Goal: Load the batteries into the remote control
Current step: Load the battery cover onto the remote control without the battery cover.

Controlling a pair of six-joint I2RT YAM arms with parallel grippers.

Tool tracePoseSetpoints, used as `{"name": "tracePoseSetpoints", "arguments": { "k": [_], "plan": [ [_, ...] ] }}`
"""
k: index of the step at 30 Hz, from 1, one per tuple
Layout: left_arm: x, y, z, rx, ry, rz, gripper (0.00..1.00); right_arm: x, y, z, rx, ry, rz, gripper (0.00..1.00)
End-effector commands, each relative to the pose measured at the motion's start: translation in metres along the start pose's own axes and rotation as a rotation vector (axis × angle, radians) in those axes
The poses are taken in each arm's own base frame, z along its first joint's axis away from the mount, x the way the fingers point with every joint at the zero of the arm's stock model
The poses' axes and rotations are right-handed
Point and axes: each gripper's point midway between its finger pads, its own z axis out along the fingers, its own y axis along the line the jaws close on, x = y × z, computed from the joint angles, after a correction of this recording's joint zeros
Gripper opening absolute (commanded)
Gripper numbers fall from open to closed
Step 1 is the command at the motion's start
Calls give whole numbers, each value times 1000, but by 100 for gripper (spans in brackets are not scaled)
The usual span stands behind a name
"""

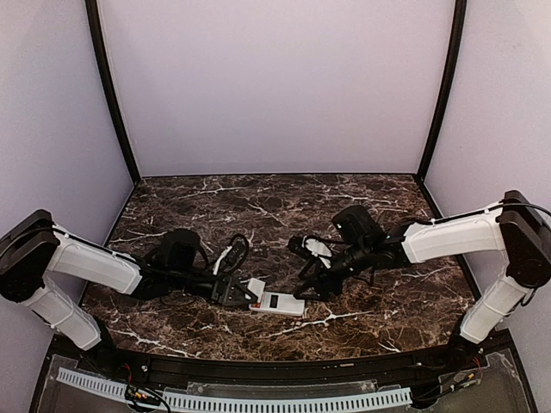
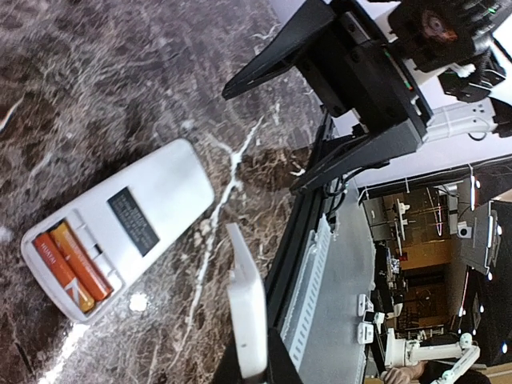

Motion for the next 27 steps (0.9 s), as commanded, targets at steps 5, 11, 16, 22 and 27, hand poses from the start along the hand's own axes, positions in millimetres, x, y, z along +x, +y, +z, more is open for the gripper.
{"name": "tracePoseSetpoints", "arguments": {
  "k": [5,11,16,22,27],
  "plan": [
    [10,38,11,-89,18,-106,0,32,-15,28,101,108,-76,82],
    [9,54,8,-191,10,-108,0,41,-19,48,134,162,-134,86],
    [11,59,11,-205,22,-126,0,42,-17,57,123,183,-159,86],
    [7,58,14,-193,18,-141,0,46,-19,61,132,200,-170,87],
    [5,59,18,-190,19,-150,0,47,-20,64,139,213,-179,87]
  ]
}}
